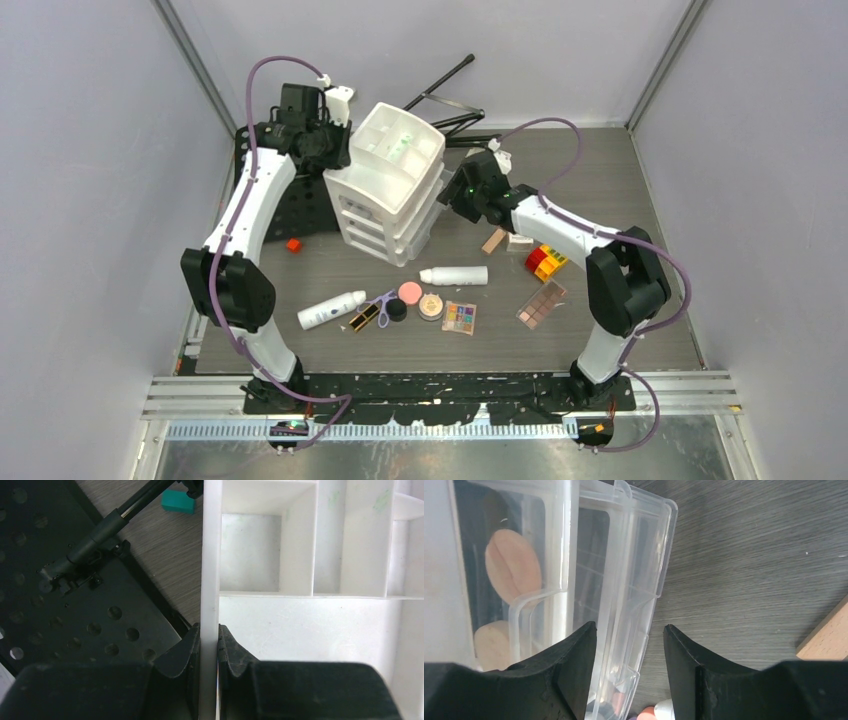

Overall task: Organize the makeup
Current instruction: Open the drawer in the storage box.

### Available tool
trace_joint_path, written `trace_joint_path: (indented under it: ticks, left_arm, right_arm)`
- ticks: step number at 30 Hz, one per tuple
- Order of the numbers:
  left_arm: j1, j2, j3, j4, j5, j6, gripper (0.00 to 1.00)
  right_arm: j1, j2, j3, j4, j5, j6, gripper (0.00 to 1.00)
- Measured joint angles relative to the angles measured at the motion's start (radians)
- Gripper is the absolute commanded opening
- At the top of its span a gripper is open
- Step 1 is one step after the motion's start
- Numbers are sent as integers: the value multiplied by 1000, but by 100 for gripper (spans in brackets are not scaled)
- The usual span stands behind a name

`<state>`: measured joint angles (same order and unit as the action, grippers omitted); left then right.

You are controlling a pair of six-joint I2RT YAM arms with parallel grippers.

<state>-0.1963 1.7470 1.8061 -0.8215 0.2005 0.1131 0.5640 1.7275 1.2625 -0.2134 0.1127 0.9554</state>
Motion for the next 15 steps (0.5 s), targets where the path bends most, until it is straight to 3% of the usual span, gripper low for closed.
trace_joint_path:
  ticks: [15]
  left_arm:
    - [-6, -5, -6, 4, -23, 2, 13]
  right_arm:
    - [44, 125, 192, -226, 124, -100, 57]
